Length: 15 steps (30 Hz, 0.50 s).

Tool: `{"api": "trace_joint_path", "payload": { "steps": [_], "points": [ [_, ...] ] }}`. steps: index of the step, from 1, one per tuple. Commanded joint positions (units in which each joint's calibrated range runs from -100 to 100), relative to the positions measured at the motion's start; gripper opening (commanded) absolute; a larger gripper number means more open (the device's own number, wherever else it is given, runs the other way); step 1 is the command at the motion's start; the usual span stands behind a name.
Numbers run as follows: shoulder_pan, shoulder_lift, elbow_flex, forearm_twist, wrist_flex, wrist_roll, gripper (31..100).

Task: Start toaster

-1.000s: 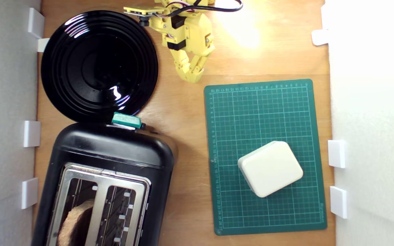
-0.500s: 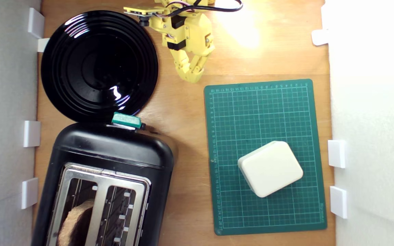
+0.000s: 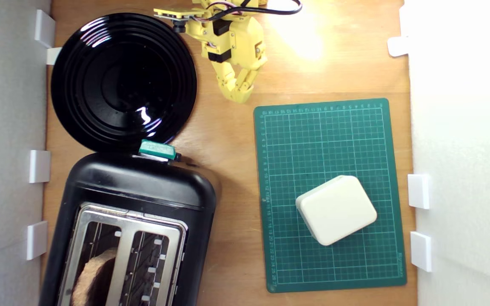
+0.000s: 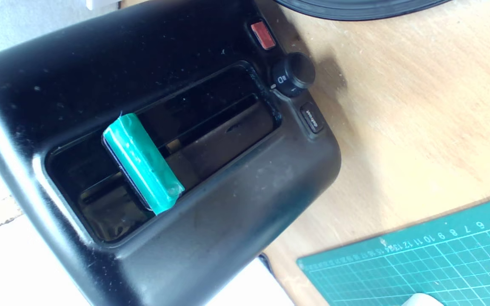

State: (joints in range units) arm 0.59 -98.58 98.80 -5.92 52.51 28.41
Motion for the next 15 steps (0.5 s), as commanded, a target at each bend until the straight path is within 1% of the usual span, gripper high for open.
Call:
{"api": "trace_joint_path", "payload": {
  "steps": [1,5,9,15],
  "points": [
    [-0.2,-0.6,0.1,0.3,0.1,-0.1,31.5],
    [-0.3,-0.6,0.1,0.3,0.1,-0.1,31.5],
    [-1.5,-0.7,0.1,0.3,0.1,-0.1,31.5],
    [-1.5,-0.7,0.1,0.3,0.1,-0.1,31.5]
  ]
}}
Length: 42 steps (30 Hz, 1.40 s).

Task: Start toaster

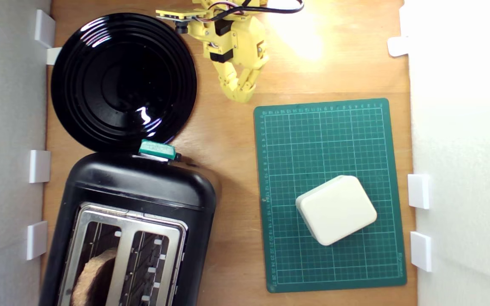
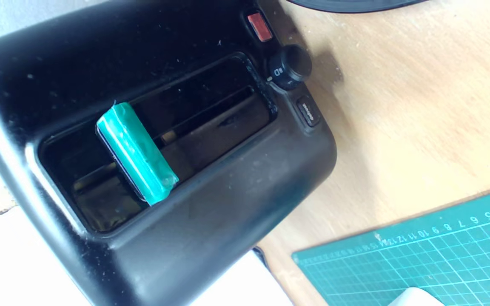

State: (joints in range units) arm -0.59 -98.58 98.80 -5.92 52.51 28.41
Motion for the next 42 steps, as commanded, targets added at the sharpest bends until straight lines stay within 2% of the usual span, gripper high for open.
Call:
{"api": "trace_joint_path", "payload": {
  "steps": [1,13,14,18,24,27,32,37,42],
  "points": [
    [-0.3,-0.7,0.1,0.3,0.1,-0.1,31.5],
    [0.0,-0.7,0.1,0.5,0.1,0.1,31.4],
    [0.0,-0.7,0.1,1.3,0.1,0.2,31.4],
    [-0.3,-0.8,0.9,8.3,0.1,0.3,31.4],
    [0.5,-0.7,0.8,9.4,0.0,0.8,31.4],
    [0.6,-0.6,0.7,9.4,0.0,3.5,31.4],
    [3.4,1.7,-3.3,9.3,0.0,8.9,31.3],
    [7.8,8.7,-10.2,8.4,0.0,15.1,31.3],
    [11.9,17.0,-19.9,8.3,-0.1,18.4,31.3]
  ]
}}
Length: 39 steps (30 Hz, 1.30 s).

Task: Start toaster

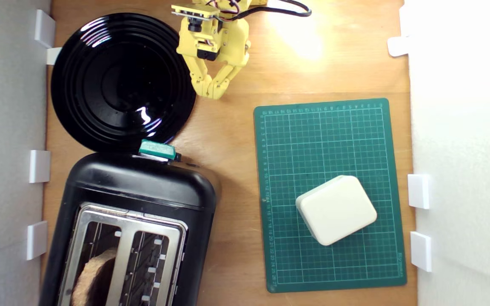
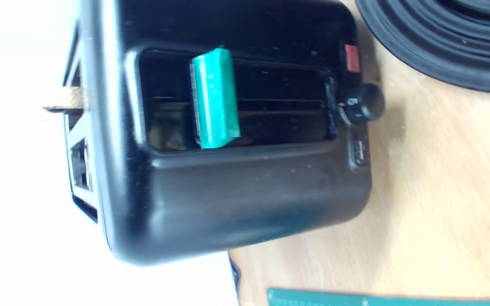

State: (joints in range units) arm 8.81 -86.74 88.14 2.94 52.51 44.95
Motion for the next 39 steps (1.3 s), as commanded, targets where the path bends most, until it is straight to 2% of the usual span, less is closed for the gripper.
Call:
{"api": "trace_joint_path", "payload": {
  "steps": [1,6,9,12,17,22,31,39],
  "points": [
    [2.9,6.4,-10.9,-0.6,-0.2,2.1,31.3],
    [3.9,13.3,-20.0,-0.9,-0.3,1.9,31.3],
    [5.0,17.2,-25.8,-4.1,-0.3,1.8,31.3],
    [5.8,21.1,-30.8,-5.4,-0.4,1.8,31.3],
    [5.9,27.5,-36.2,-4.9,-2.8,1.8,31.3],
    [7.9,33.2,-37.2,-4.5,-13.8,1.8,31.4],
    [9.8,40.4,-38.8,-4.3,-25.4,2.2,31.4],
    [9.9,46.3,-48.7,-4.9,-25.2,2.0,31.4]
  ]
}}
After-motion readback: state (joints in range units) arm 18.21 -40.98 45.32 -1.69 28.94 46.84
